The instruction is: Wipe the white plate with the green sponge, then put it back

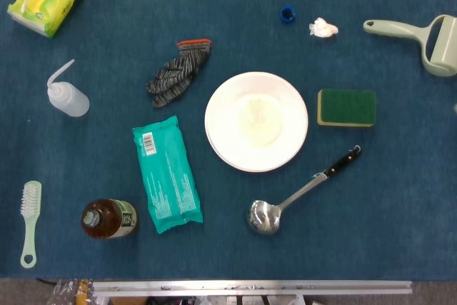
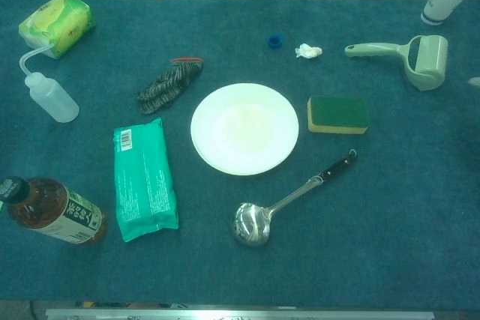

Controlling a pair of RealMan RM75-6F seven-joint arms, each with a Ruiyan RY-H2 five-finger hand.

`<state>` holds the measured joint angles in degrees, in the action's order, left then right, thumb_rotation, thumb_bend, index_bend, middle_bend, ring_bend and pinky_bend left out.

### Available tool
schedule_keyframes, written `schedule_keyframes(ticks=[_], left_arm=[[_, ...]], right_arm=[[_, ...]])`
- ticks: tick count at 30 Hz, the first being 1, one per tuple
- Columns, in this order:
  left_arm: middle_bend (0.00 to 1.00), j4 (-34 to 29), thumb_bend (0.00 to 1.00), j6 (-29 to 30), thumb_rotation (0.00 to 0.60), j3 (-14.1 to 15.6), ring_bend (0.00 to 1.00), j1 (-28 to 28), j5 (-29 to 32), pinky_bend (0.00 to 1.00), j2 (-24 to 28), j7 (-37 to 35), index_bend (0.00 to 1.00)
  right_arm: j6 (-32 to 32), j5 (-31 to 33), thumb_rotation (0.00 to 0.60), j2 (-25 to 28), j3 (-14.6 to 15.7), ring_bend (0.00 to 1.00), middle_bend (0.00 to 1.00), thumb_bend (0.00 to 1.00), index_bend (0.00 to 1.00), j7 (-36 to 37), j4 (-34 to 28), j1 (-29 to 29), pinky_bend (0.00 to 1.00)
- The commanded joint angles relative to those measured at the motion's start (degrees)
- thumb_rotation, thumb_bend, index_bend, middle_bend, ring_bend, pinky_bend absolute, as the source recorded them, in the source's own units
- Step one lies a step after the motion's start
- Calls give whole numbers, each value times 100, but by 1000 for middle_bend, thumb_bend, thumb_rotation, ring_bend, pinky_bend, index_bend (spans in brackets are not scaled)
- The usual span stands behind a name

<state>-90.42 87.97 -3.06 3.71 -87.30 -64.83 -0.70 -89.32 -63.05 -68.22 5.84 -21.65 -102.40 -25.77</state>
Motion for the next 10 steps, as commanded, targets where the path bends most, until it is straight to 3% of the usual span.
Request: schedule_keyframes(ticks=[1, 10], left_arm=[[157, -160, 469, 33, 600, 24, 89, -17, -21, 133, 1, 181, 187], [157, -320, 469, 116, 600, 80, 89, -72, -85, 133, -3, 315, 187]], right_arm=[[-374, -281, 600, 256, 90, 112, 153, 97, 37, 91, -282, 423, 455], [-567, -544, 600, 470, 37, 111, 153, 97, 37, 270, -407, 1028, 455]])
